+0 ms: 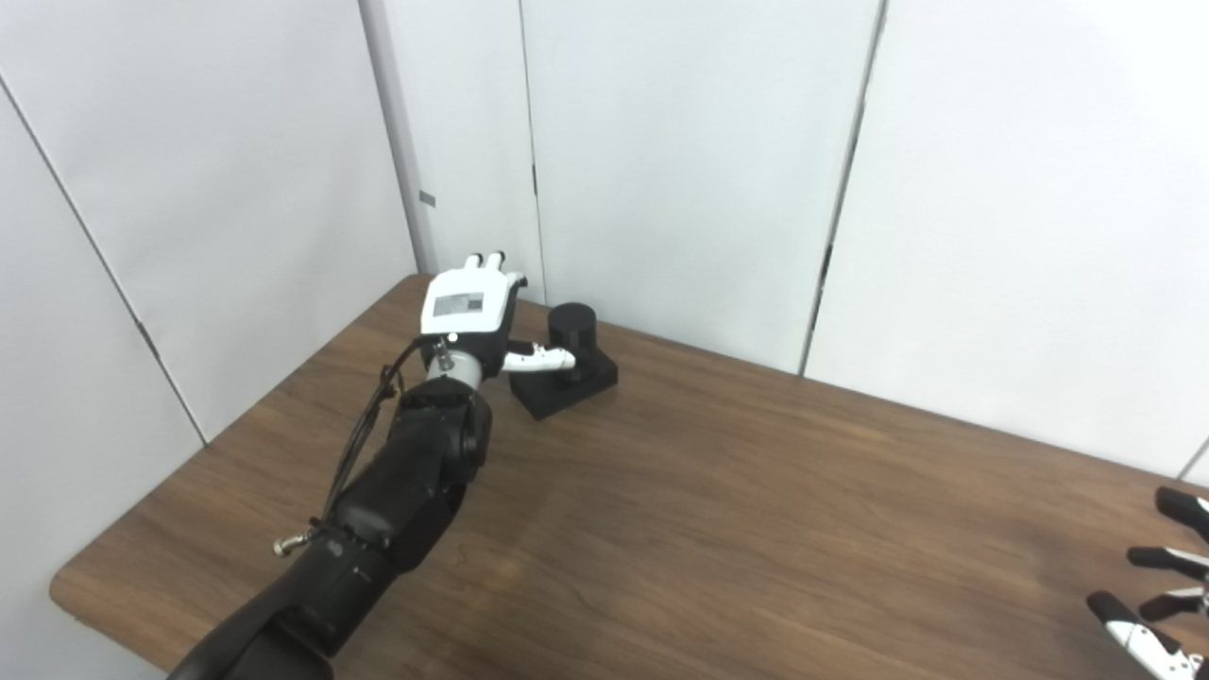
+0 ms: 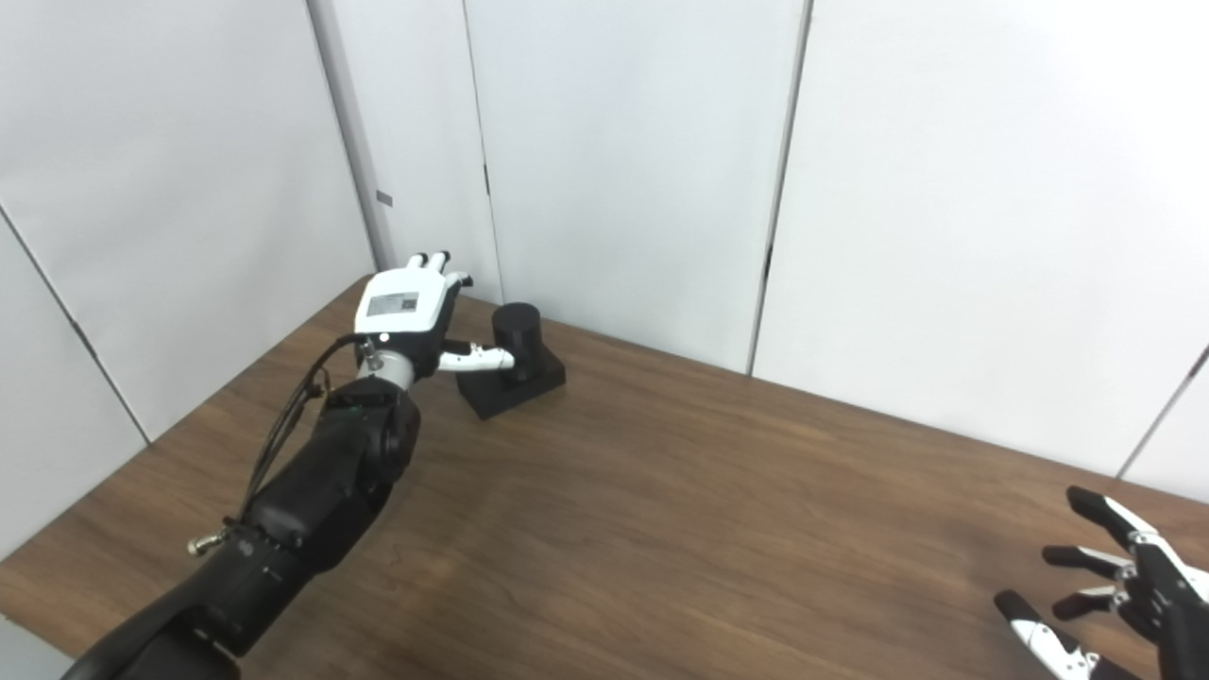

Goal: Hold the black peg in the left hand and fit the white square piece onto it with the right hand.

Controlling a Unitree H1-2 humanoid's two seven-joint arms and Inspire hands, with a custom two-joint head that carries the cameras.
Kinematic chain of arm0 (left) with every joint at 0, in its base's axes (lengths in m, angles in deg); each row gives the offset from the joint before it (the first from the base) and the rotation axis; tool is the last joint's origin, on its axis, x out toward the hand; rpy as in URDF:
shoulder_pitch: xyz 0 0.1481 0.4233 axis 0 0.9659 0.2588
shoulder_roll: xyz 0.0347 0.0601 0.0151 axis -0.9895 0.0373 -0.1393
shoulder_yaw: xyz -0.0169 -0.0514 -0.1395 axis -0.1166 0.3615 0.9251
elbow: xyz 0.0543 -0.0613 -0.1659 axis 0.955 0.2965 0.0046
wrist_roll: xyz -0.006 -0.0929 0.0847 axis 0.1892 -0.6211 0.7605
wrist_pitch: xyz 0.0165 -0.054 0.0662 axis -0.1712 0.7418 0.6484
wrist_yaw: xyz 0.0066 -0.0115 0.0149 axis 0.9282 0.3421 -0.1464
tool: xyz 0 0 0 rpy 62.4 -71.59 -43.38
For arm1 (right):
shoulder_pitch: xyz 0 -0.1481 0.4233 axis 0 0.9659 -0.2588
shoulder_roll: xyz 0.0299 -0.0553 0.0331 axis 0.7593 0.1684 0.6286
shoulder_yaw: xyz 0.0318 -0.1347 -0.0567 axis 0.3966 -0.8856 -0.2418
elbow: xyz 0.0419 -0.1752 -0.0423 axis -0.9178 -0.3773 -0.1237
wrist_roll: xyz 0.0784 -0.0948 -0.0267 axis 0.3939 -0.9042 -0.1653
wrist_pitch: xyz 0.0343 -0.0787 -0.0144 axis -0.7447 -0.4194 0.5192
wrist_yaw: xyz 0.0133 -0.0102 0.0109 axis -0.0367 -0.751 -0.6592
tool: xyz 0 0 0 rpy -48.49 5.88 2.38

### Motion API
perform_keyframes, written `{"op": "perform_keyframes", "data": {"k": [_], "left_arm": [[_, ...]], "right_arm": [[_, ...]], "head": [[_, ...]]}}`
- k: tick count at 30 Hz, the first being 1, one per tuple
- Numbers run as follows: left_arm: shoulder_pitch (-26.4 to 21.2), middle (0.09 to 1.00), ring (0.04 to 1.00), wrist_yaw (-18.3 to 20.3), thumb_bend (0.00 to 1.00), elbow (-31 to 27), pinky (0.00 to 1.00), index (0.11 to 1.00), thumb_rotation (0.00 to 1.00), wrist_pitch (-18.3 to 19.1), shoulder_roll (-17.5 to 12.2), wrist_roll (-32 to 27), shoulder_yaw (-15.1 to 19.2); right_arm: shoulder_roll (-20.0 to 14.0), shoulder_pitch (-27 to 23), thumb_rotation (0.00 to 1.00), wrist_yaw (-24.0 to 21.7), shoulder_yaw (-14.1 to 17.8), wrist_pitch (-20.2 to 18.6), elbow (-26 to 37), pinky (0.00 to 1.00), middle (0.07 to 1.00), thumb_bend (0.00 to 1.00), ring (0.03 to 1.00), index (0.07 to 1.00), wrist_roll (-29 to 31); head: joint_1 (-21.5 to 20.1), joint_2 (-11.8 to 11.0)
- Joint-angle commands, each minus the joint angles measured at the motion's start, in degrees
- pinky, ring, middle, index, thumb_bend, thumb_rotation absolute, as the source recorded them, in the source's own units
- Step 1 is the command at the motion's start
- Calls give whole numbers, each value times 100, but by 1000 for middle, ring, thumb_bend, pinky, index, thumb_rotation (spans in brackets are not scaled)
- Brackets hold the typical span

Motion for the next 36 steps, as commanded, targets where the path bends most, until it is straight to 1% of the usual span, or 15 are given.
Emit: {"op": "perform_keyframes", "data": {"k": [1,5,13,15,17,20,28,31,34,36], "left_arm": [[-350,1000,1000,-74,1000,18,928,866,820,36,-222,182,11],[-348,1000,1000,-142,1000,176,930,866,800,17,-229,93,-49],[-351,1000,1000,64,1000,317,913,868,788,37,-144,53,-143],[-342,1000,1000,80,1000,353,906,853,779,35,-95,-37,-126],[-331,1000,1000,45,1000,403,908,841,767,24,-52,-130,-114],[-339,1000,1000,12,1000,505,910,828,723,28,-16,-219,-123],[-382,1000,1000,-104,1000,791,907,800,722,-3,15,-290,-213],[-365,999,1000,-170,1000,832,903,786,708,-39,16,-361,-231],[-369,999,1000,-272,1000,953,922,777,683,-68,33,-478,-252],[-393,993,997,-368,1000,1107,908,771,683,-89,55,-492,-314]], "right_arm": [[-49,-113,0,-19,19,52,228,416,838,374,660,808,28],[-37,-96,0,-43,23,-15,302,420,836,370,660,808,36],[0,-98,0,-74,12,-269,476,420,840,369,662,812,-8],[-11,-109,0,-79,18,-224,447,417,841,364,662,808,23],[-15,-117,0,-87,21,-210,431,412,842,362,657,803,47],[-12,-119,0,-92,21,-234,428,422,845,372,662,808,40],[-2,-138,0,-114,19,-360,495,431,853,357,680,823,13],[-20,-144,0,-111,25,-296,459,437,850,363,679,822,23],[-30,-152,0,-112,27,-301,477,432,848,364,671,821,6],[-26,-156,0,-131,30,-306,491,421,853,356,669,818,59]], "head": [[-8,14],[-14,34],[-79,66],[-72,66],[-68,67],[-69,70],[-54,73],[-54,73],[-87,83],[-77,69]]}}
